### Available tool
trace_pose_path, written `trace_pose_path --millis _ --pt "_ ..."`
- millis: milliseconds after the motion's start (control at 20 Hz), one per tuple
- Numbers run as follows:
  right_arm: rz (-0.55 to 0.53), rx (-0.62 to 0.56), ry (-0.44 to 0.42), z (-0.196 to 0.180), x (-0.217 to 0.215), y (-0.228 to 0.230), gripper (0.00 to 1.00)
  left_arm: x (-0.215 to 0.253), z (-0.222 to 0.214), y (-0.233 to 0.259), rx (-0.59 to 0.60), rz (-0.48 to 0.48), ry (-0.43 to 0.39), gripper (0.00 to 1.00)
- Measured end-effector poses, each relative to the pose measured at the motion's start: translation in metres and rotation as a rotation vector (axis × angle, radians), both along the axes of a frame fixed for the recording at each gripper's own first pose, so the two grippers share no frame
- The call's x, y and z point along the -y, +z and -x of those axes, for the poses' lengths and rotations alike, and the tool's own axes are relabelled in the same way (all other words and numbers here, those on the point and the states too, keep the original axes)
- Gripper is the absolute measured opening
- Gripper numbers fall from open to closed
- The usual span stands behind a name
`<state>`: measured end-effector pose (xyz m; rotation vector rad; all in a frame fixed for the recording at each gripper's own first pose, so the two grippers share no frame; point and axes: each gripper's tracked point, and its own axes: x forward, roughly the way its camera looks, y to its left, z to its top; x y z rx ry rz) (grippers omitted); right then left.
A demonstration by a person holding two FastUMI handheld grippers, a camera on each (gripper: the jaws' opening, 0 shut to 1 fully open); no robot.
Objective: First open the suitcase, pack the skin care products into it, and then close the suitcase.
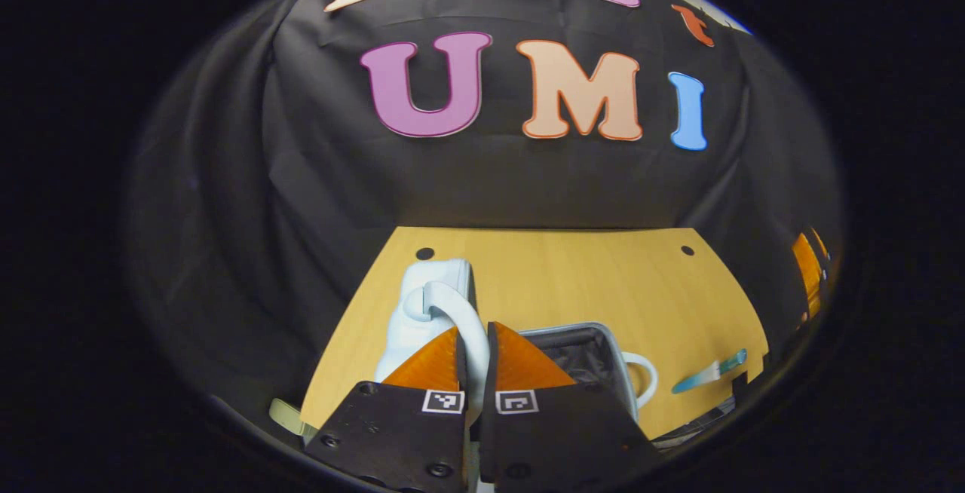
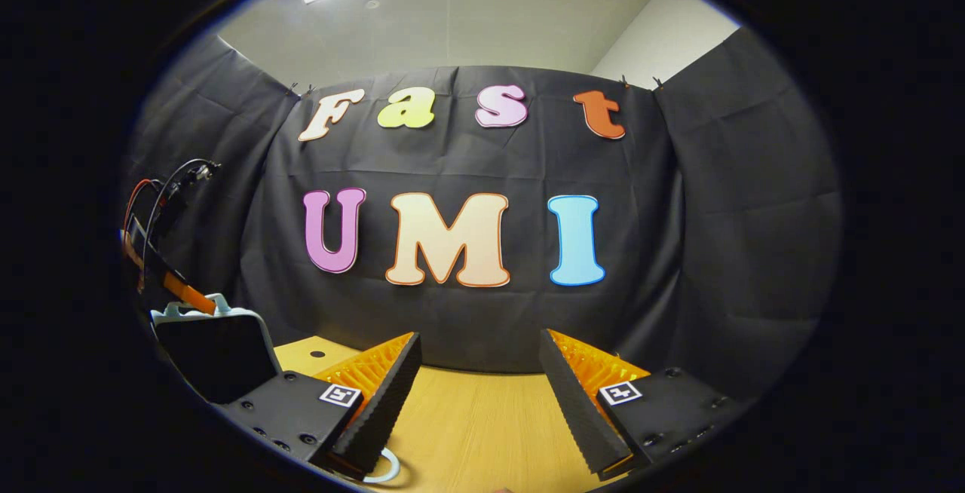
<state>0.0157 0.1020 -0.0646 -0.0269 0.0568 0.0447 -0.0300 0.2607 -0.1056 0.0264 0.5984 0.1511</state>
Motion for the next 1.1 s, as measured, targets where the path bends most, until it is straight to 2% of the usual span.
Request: trace_pose_path --millis 350,550,750,1100 --pt "0.061 0.012 0.033 -0.009 -0.053 0.001 0.99 -0.096 0.007 -0.022 0.012 0.065 0.076 0.01" --pt "0.085 0.004 0.049 -0.009 -0.071 -0.003 1.00 -0.160 0.018 -0.052 -0.015 0.032 0.165 0.00" --pt "0.091 -0.015 0.050 -0.012 -0.076 -0.008 0.98 -0.193 0.025 -0.092 -0.034 0.116 0.236 0.00" --pt "0.131 -0.019 0.057 -0.012 -0.081 -0.008 0.98 -0.221 0.038 -0.163 -0.150 0.143 0.312 0.00"
